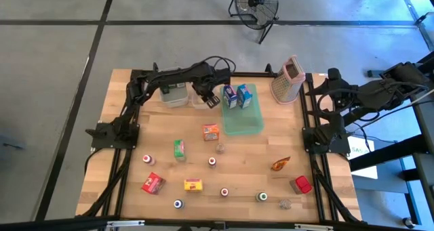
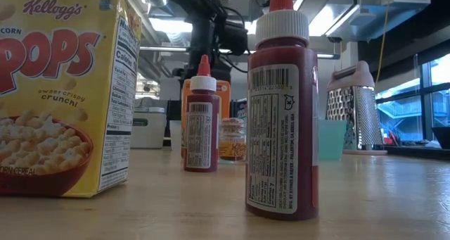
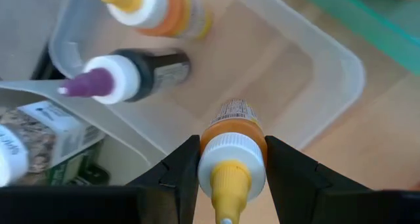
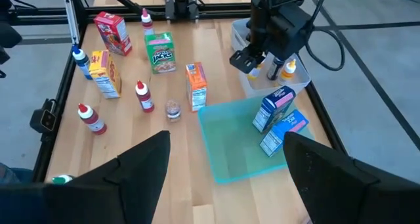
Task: Pick & Place Kitchen Items
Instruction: Put the yellow food coloring bottle into the transparent bin
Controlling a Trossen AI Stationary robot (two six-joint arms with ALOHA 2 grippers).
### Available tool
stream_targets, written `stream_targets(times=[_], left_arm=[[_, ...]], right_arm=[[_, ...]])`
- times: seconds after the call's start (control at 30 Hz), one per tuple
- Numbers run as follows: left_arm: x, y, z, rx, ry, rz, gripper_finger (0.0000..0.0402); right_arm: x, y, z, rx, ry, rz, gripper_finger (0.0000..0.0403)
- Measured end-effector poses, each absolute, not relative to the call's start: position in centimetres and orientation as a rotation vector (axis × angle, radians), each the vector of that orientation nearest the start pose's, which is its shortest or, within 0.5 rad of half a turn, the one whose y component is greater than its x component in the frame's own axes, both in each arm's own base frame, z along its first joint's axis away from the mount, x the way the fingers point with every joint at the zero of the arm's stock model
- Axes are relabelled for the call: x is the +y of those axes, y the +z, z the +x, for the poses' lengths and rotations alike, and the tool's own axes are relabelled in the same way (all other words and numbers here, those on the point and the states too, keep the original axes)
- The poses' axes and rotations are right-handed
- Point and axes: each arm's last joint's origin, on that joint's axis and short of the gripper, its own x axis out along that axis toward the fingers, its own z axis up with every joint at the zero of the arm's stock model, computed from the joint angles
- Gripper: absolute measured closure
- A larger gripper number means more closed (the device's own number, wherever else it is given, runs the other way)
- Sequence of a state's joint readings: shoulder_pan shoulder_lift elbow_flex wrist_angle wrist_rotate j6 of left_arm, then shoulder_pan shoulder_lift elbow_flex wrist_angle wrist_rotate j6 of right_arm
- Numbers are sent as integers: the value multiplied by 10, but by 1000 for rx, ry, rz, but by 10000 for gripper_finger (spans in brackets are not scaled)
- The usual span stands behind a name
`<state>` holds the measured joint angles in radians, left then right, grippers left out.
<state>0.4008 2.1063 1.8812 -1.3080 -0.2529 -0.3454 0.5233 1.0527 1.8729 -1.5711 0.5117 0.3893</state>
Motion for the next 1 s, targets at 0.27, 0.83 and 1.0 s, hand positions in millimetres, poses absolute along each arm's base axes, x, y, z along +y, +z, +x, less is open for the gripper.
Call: stream_targets(times=[0.27,0.83,1.0], left_arm=[[161,260,361,1441,788,-366,260],[136,274,296,1014,836,-501,260],[145,266,296,1045,845,-495,260]], right_arm=[[28,489,77,638,-118,19,103],[28,490,77,639,-111,-7,103],[28,490,77,638,-112,-7,103]])
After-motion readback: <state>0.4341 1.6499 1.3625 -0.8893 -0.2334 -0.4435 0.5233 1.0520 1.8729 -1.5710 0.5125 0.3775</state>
